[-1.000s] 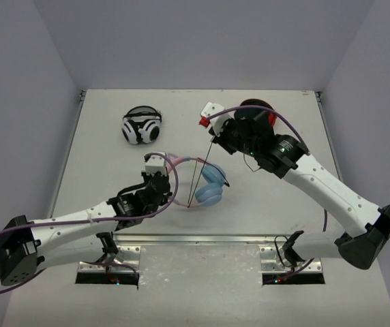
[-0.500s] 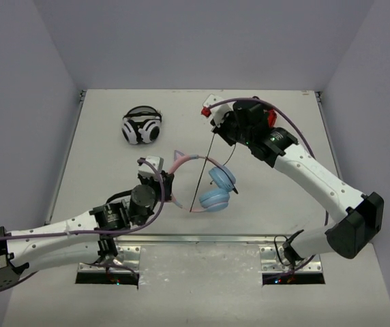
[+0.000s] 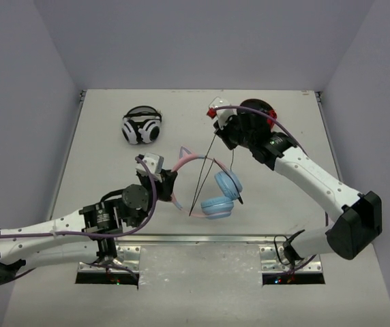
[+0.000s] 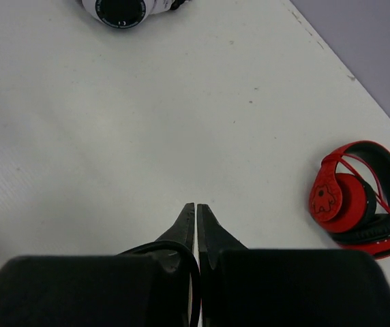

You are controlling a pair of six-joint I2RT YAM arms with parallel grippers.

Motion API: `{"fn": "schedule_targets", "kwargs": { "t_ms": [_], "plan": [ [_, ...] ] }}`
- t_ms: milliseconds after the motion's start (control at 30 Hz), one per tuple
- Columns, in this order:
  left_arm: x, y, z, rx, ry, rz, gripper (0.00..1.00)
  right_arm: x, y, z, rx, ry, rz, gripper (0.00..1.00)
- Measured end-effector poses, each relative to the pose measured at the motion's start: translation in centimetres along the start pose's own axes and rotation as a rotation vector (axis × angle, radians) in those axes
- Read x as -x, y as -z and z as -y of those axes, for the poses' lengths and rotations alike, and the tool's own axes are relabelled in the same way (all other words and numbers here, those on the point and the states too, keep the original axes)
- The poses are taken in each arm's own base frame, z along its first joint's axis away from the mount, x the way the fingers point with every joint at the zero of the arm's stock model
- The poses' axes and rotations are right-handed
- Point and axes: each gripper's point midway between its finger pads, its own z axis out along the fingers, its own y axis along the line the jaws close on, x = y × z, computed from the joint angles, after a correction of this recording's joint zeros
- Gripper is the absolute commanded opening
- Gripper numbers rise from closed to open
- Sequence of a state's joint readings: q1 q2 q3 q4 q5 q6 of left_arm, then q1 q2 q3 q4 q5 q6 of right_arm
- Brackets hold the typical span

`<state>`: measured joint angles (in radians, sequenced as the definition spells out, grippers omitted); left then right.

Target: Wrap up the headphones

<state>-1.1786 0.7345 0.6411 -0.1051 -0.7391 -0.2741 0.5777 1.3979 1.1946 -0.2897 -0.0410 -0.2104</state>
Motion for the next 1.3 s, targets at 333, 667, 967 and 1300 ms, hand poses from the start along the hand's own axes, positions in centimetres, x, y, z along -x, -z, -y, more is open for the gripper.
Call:
{"fn": "schedule_targets", "kwargs": {
  "t_ms": [333,667,967,1300],
  "plan": [
    [3.8,1.0,-1.4,0.079,0.005,0.047,0.0,-1.0,0.7,1.4,-0.025,-0.179,0.077,0.09],
    [9.6,1.8,0.0,0.043,0.048,0.13,0.0,-0.4,0.2,-2.9,0.18,-0.343,0.188,0.09],
    [15.1,2.0,1.1,0.057,0.067,0.198,0.0,0.9,-0.6,-5.1,0.307,-0.456,0.277,0.11],
    [18.3,2.7,0.3,0.115,0.128,0.263,0.0,-3.2,-3.0,-8.2,0.407,-0.611,0.236,0.09]
  ]
}}
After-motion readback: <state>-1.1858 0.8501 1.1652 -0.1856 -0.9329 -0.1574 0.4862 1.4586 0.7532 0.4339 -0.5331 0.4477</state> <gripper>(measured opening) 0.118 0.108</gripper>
